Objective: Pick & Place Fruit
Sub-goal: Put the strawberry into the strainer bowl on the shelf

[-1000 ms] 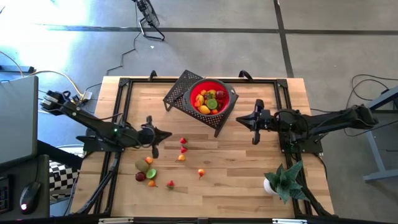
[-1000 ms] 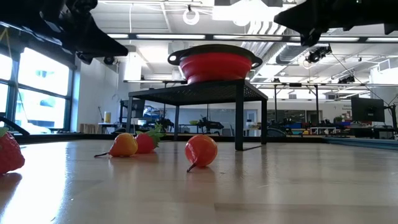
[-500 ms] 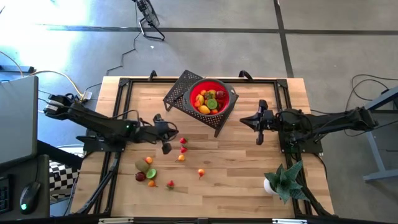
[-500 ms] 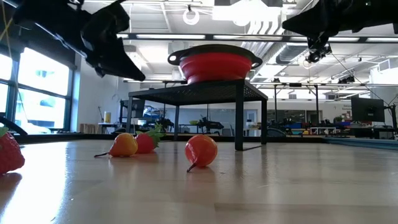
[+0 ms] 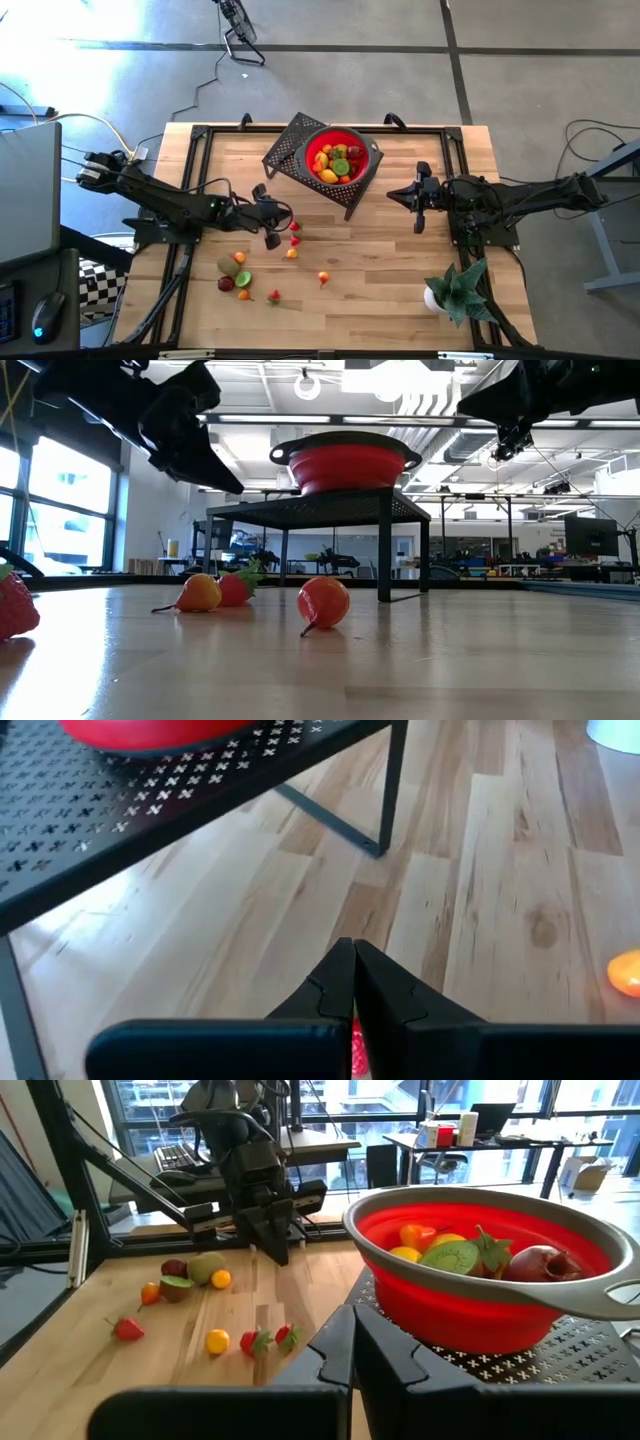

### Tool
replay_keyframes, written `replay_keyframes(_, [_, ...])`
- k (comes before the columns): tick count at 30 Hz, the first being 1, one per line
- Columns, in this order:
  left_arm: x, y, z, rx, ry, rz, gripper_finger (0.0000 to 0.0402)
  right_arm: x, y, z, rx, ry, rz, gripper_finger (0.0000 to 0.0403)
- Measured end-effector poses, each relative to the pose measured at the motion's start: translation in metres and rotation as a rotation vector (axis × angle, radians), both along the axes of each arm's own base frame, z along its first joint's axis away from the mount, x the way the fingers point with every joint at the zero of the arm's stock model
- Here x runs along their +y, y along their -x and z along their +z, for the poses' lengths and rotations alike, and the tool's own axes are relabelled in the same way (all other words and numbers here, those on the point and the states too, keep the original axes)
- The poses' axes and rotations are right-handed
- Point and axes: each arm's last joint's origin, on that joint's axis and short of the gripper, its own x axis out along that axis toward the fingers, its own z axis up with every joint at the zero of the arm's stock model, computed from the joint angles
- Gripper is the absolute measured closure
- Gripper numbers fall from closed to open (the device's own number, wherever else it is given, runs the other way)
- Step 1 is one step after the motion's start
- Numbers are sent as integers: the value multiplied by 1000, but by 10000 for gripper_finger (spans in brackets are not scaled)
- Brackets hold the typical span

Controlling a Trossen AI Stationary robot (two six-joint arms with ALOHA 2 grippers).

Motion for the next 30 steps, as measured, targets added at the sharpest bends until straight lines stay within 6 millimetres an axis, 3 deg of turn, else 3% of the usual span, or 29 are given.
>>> replay_keyframes(4, [4,-1,0,-10,28,35,354,1,0,0,0,-3,28,401])
replay_keyframes(10, [15,-2,0,-21,53,88,255,1,0,0,-1,-5,48,401])
replay_keyframes(14, [16,-2,0,-22,57,89,217,1,0,0,-1,-5,48,401])
replay_keyframes(30, [12,-16,-15,-11,123,26,220,1,0,0,4,-5,47,401])
